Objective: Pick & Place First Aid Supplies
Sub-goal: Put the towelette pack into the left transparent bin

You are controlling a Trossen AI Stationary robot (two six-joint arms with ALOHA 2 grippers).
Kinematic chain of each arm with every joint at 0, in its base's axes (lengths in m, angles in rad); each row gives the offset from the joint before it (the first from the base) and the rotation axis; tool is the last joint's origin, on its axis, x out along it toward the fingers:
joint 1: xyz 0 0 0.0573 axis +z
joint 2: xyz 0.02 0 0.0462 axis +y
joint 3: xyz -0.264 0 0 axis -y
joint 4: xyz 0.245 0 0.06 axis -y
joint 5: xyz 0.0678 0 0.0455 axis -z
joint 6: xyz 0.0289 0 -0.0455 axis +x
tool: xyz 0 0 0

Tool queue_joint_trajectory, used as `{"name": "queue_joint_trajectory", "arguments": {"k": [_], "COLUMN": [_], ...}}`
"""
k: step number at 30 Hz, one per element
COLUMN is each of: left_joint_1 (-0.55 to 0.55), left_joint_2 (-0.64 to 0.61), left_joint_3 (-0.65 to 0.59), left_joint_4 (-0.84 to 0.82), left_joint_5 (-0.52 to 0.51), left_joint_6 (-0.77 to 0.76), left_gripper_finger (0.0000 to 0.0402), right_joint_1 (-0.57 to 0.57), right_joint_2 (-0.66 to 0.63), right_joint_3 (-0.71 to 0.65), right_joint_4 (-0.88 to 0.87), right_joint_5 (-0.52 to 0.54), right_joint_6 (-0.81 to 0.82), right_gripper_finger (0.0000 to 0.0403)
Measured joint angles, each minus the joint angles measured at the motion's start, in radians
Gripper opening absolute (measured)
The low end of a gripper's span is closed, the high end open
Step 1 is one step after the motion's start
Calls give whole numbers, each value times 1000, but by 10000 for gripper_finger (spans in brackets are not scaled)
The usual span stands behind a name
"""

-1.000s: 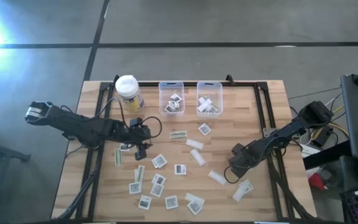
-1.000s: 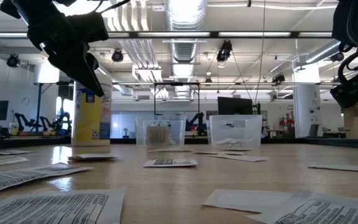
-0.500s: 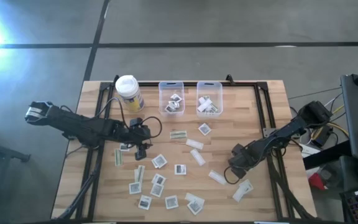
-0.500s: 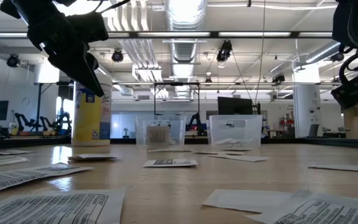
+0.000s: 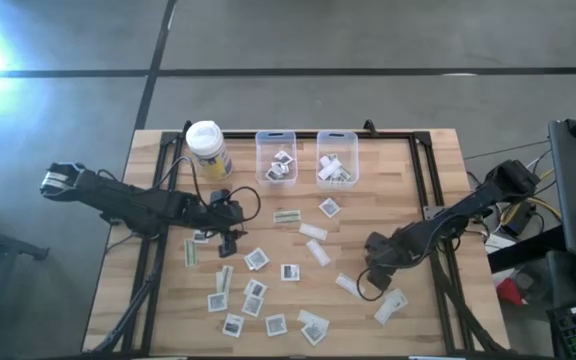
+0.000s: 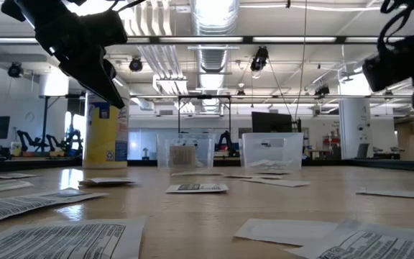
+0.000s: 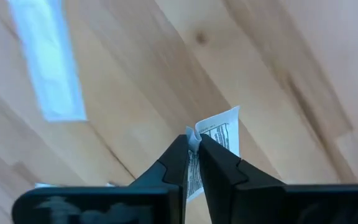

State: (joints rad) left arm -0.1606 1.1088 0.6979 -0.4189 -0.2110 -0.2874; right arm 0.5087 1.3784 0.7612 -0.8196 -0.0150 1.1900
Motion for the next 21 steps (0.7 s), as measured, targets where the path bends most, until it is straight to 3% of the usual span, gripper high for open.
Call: {"name": "queue_joint_trajectory", "arguments": {"k": [12,21], "left_joint_1": [0,0], "left_joint_2": [0,24], "left_joint_3": [0,0], "left_joint_4": [0,210], "left_joint_5": [0,-33], "left_joint_6": [25,125], "left_gripper_finger": [174,174], "right_joint_1": [-40,-133], "right_joint_2": [-134,-215], "right_joint_3": [15,16], "right_joint_4": [39,344], "right_joint_5": [211,305], "right_joint_6": [-50,-321], "right_gripper_finger": [31,31]}}
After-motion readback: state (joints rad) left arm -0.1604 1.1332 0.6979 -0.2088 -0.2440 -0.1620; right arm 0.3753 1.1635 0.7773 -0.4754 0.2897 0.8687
